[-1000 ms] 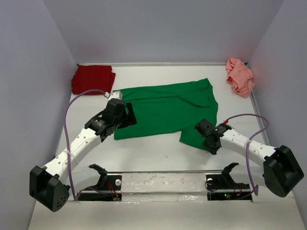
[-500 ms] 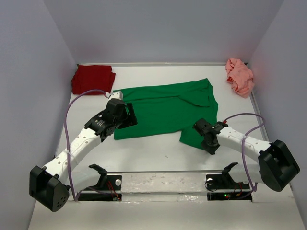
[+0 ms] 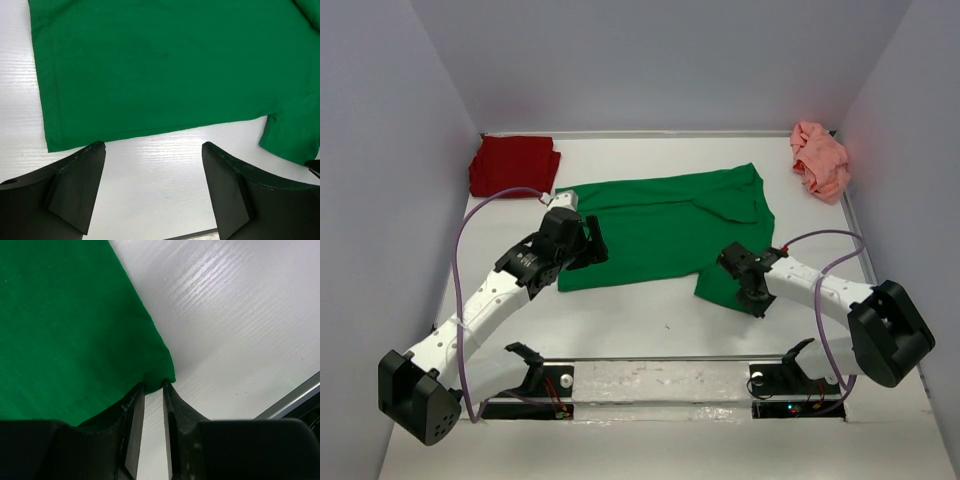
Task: Fold and stack the t-shirts
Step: Fold the tshirt
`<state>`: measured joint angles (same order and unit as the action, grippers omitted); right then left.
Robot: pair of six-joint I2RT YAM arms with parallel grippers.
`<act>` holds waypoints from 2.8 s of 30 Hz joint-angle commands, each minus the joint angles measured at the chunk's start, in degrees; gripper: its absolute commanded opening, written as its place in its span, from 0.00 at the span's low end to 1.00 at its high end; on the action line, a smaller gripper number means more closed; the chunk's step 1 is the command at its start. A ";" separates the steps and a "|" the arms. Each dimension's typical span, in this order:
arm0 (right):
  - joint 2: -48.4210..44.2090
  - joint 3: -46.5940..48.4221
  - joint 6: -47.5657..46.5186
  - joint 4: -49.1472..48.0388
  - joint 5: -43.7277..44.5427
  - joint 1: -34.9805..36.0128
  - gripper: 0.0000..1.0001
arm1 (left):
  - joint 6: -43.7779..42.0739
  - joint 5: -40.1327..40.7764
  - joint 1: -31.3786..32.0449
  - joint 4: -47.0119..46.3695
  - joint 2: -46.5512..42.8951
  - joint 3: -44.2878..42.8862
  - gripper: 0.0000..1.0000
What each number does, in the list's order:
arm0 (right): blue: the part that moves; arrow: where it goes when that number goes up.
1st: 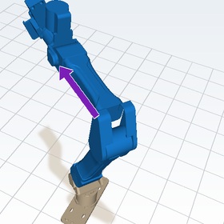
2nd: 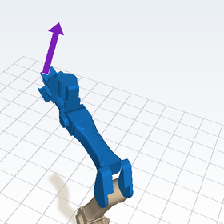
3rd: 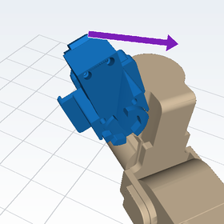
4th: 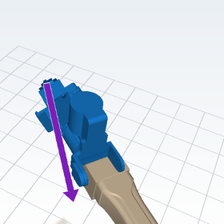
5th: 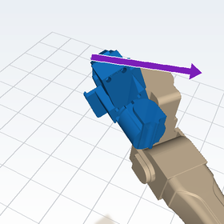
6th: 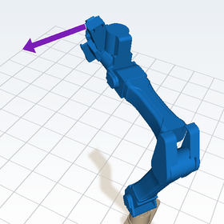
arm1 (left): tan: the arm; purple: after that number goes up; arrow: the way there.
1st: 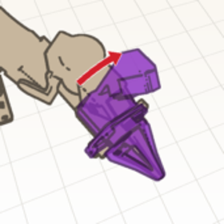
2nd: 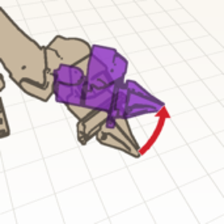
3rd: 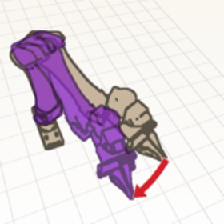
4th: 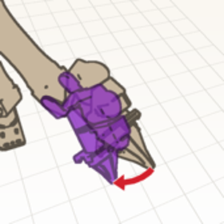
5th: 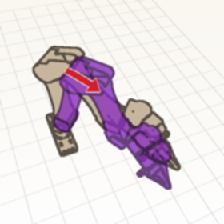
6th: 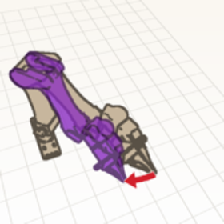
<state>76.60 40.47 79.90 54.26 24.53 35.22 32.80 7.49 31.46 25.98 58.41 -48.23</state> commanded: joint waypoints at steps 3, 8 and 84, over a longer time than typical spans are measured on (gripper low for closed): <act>-0.75 -1.00 2.19 -0.12 2.27 -0.42 0.16 | -1.33 -0.37 0.97 -0.14 -1.20 -0.02 0.88; -0.05 -1.09 1.84 -0.91 2.53 -0.42 0.00 | -1.33 -0.37 1.14 -0.40 -0.58 0.24 0.88; -17.45 7.96 -33.49 -11.90 5.00 0.81 0.00 | 24.95 14.04 -9.40 14.01 25.17 1.73 0.68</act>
<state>59.90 47.70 46.87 42.92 29.47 35.70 57.98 21.02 21.76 39.55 83.05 -44.73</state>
